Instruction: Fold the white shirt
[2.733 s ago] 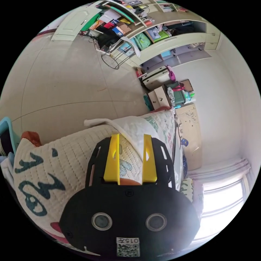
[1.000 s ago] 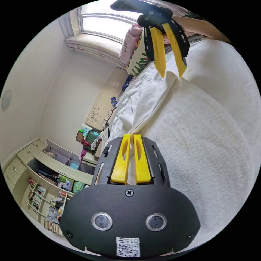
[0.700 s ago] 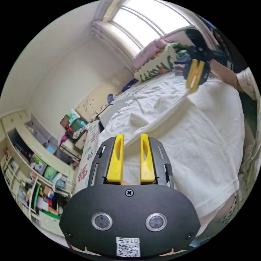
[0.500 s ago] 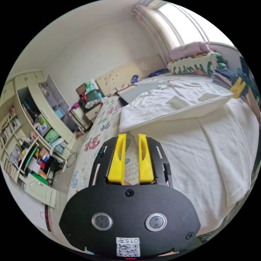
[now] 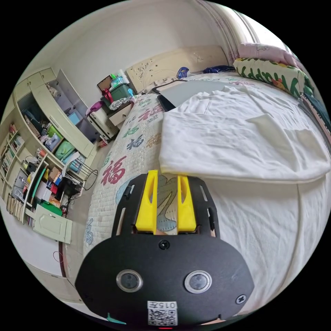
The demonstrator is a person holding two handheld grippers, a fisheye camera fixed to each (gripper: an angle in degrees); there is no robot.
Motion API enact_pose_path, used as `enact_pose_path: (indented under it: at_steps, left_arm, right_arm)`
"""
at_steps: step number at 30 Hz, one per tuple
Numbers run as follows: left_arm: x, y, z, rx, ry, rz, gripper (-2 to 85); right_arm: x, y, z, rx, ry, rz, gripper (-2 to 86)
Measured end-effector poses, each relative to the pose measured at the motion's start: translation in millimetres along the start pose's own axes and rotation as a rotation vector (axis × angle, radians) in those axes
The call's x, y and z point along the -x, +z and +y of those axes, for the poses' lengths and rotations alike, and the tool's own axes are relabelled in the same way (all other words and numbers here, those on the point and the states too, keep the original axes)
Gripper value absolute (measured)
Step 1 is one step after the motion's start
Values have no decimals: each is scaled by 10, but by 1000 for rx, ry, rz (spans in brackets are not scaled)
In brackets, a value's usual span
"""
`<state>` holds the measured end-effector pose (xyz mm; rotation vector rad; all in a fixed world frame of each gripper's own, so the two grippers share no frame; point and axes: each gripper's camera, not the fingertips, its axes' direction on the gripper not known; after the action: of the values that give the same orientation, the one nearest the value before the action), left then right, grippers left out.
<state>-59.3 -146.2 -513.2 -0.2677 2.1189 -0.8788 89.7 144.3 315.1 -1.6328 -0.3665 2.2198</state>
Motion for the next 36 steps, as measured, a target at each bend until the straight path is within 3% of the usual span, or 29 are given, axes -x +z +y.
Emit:
enact_pose_path:
  at_steps: [4, 10, 14, 21, 25, 29, 36]
  left_arm:
    - [-123, 50, -127, 12, 50, -85, 67]
    - [-273, 4, -274, 7, 139, -176, 24]
    - [-183, -58, -362, 3, 126, -169, 16]
    - [-177, -193, -487, -11, 147, -237, 13]
    - [-150, -274, -551, -12, 156, -251, 10]
    - [-55, -363, -602, -14, 134, -243, 9]
    - [137, -659, -603, -90, 61, -270, 11]
  right_arm:
    - [-79, 342, -36, 78, 27, -20, 93]
    - [-403, 620, 46, 141, 208, -5, 115]
    - [-209, 779, -11, 143, 137, 47, 117]
    - [422, 792, -226, 38, -18, 290, 82]
    - [517, 964, -272, 144, -47, 347, 5]
    - [464, 775, -237, 118, -19, 319, -8]
    - [254, -139, 79, -95, 41, 212, -10]
